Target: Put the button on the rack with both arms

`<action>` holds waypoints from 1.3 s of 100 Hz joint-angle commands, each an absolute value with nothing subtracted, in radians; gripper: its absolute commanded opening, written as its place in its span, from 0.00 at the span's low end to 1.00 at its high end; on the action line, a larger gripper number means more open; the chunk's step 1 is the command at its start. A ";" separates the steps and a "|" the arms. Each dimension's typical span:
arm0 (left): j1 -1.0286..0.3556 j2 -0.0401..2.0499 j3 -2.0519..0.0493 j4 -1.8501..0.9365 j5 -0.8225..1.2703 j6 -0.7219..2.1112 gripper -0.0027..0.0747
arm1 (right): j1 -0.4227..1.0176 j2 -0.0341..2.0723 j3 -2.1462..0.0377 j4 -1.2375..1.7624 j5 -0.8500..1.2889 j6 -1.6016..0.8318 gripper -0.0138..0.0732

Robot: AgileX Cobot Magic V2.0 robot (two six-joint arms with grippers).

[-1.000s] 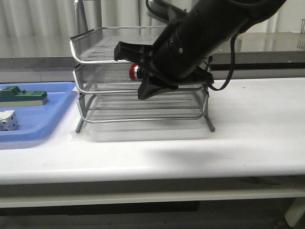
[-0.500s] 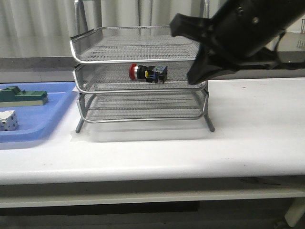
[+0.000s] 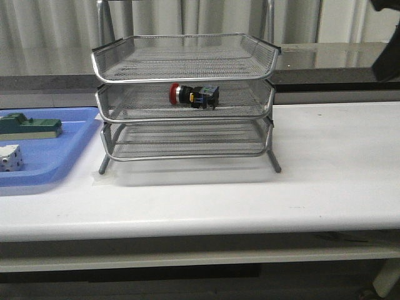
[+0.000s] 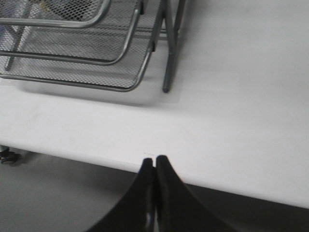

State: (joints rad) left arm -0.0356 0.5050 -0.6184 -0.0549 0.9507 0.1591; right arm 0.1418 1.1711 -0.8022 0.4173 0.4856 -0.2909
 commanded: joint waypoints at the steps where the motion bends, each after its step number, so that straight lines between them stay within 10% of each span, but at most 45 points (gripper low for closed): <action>1: -0.034 0.511 -0.645 -0.068 0.897 0.153 0.01 | 0.103 1.080 -0.812 0.383 0.473 -0.278 0.09; 63: -0.034 0.511 -0.645 -0.068 0.897 0.153 0.01 | 0.048 0.621 -0.681 0.301 0.562 -0.249 0.09; 130: -0.034 0.511 -0.645 -0.068 0.897 0.153 0.01 | 0.048 0.592 -0.681 0.301 0.588 -0.249 0.09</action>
